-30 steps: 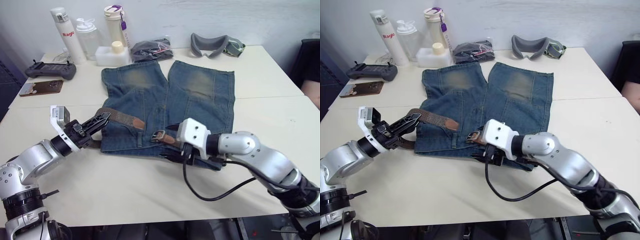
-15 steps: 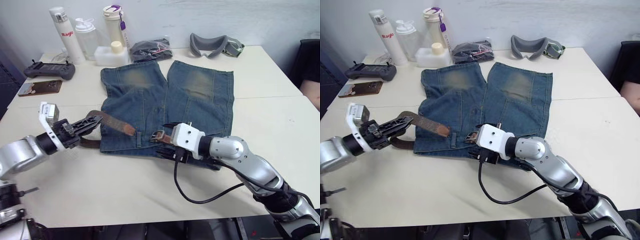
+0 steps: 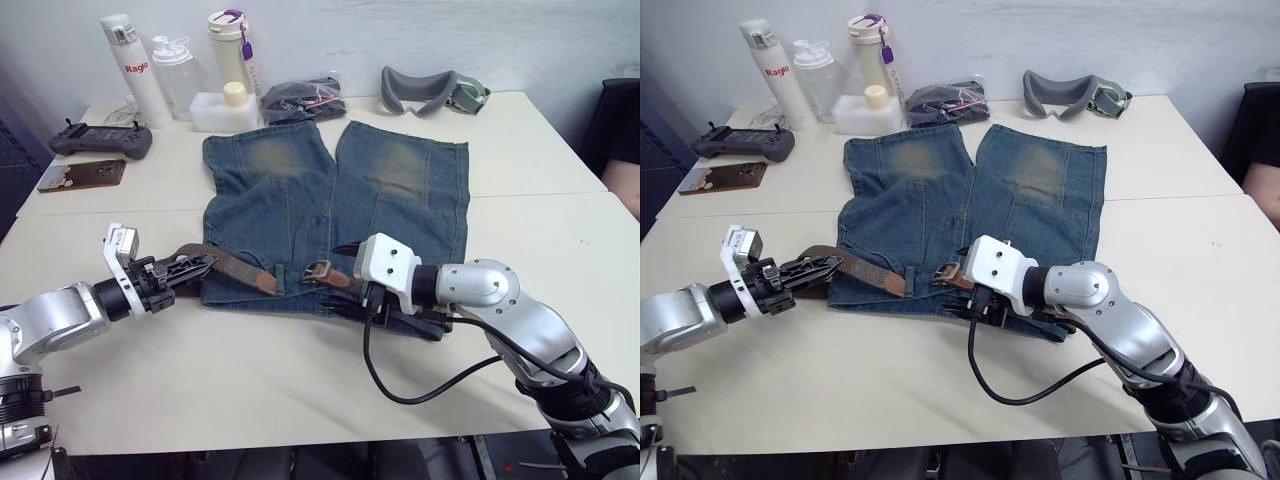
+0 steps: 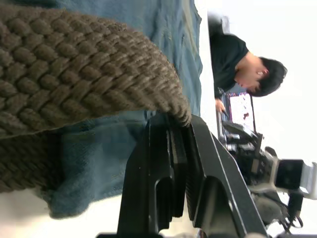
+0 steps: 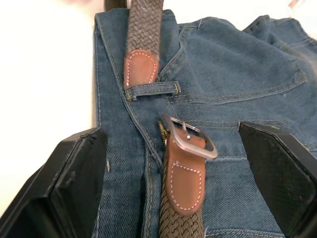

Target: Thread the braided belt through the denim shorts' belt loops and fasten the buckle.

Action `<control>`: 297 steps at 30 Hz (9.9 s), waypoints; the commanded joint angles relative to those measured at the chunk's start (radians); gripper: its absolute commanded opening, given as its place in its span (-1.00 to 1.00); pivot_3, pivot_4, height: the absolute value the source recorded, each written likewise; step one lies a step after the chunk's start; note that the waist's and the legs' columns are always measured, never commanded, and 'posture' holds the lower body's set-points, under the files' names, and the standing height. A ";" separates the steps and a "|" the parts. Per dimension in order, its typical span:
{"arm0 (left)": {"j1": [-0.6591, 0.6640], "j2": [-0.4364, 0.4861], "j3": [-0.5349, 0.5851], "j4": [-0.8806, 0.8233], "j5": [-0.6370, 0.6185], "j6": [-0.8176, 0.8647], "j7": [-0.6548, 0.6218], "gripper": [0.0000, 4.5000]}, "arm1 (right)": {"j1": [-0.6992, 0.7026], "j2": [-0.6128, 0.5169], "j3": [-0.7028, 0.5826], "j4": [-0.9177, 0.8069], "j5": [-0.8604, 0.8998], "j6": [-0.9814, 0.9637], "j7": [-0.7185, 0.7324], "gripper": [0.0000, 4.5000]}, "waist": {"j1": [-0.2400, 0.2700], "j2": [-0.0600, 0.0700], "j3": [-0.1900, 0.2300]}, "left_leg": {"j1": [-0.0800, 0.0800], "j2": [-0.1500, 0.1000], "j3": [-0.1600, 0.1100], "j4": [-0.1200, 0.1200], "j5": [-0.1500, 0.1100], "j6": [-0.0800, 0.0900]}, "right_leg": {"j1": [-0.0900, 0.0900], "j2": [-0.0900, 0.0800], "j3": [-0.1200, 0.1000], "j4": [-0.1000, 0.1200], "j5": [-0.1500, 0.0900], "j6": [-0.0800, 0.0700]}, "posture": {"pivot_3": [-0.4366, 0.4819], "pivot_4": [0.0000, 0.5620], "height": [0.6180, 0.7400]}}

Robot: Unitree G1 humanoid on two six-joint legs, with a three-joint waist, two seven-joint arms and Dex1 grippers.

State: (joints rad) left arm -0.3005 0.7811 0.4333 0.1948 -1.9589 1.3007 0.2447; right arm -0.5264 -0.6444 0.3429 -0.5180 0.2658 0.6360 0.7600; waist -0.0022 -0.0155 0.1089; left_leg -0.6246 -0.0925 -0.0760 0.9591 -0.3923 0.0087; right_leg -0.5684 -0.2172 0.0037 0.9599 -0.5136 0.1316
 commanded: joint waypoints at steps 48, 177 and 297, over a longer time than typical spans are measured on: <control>0.255 -0.717 -0.011 -0.490 -0.013 -0.341 0.442 -1.00 | 0.034 0.017 -0.035 -0.105 -0.017 0.084 -0.025 0.98 | 0.027 -0.001 -0.001 | 0.000 0.000 0.002 0.003 -0.001 0.002 | 0.009 0.000 0.000 -0.005 0.000 0.000 | -0.05 -0.47 -0.85; 0.149 -0.765 -0.141 -0.257 -0.013 -0.223 0.412 -1.00 | 0.081 0.107 -0.069 0.071 -0.962 -0.728 -0.198 0.98 | 0.100 0.013 -0.003 | 0.002 -0.004 0.004 0.012 -0.010 0.010 | 0.016 -0.001 -0.001 -0.013 -0.001 -0.003 | -0.05 -0.47 -0.85; -0.473 -0.329 -0.631 -0.367 1.476 -0.649 -1.003 0.96 | 0.140 -0.201 -0.351 -0.038 -0.383 -0.414 0.088 -1.00 | -0.004 0.006 0.007 | -0.004 0.016 0.003 0.002 0.002 -0.008 | 0.002 0.000 -0.021 -0.006 0.012 0.007 | -0.05 -0.47 -0.85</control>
State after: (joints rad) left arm -0.7454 0.4557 -0.1591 -0.1239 -0.5485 0.7214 -0.7558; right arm -0.3557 -0.8480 0.0000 -0.5018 -0.1420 0.1909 0.8440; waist -0.0059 -0.0098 0.1161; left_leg -0.6286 -0.0768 -0.0730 0.9602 -0.3904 0.0003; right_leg -0.5665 -0.2175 -0.0170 0.9540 -0.5014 0.1381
